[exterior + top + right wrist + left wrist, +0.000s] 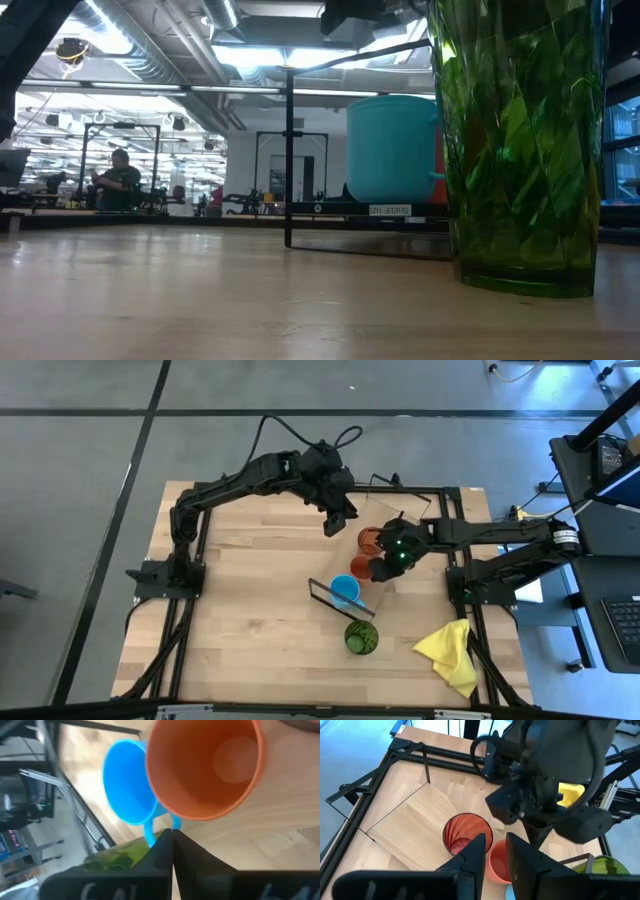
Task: Stack small to large cups/mugs on shelf
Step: Adjust the orange cup on the shelf
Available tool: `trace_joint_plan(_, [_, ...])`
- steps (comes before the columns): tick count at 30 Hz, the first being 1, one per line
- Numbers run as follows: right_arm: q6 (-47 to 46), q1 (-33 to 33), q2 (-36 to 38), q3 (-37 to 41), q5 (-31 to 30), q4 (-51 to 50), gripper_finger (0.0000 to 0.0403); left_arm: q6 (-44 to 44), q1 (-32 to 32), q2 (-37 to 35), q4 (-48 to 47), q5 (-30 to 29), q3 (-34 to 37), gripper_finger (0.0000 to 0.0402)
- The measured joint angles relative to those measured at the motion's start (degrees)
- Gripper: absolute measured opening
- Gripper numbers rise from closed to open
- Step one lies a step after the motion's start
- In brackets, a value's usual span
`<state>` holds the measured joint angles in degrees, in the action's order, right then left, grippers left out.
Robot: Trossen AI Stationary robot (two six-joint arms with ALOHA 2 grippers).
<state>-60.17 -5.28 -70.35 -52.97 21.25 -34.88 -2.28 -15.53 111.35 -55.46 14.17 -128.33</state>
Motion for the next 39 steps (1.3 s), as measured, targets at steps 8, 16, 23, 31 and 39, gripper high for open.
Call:
trace_joint_plan(8, [-0.8,0.0,1.1,0.0,-0.1,-2.7,0.0007,0.0,0.1,0.0,0.0,0.0,0.0,0.0069])
trace_joint_plan(16, [0.7,0.2,1.1,0.0,-0.4,-9.1,0.0009,0.6,0.3,0.0,0.0,-0.1,0.0,0.0069])
trace_joint_plan(23, [0.7,0.2,1.1,0.0,-4.6,-7.7,0.0009,0.6,0.3,0.0,0.0,-0.2,0.0,0.0069])
trace_joint_plan(31, [0.7,0.2,1.1,0.0,-6.7,-5.3,0.0009,0.6,0.3,0.0,0.0,-0.2,0.0,0.0069])
trace_joint_plan(39, [0.9,0.2,1.1,0.0,-8.2,-4.6,0.0009,0.5,0.3,0.0,0.0,-0.2,0.0,0.0069])
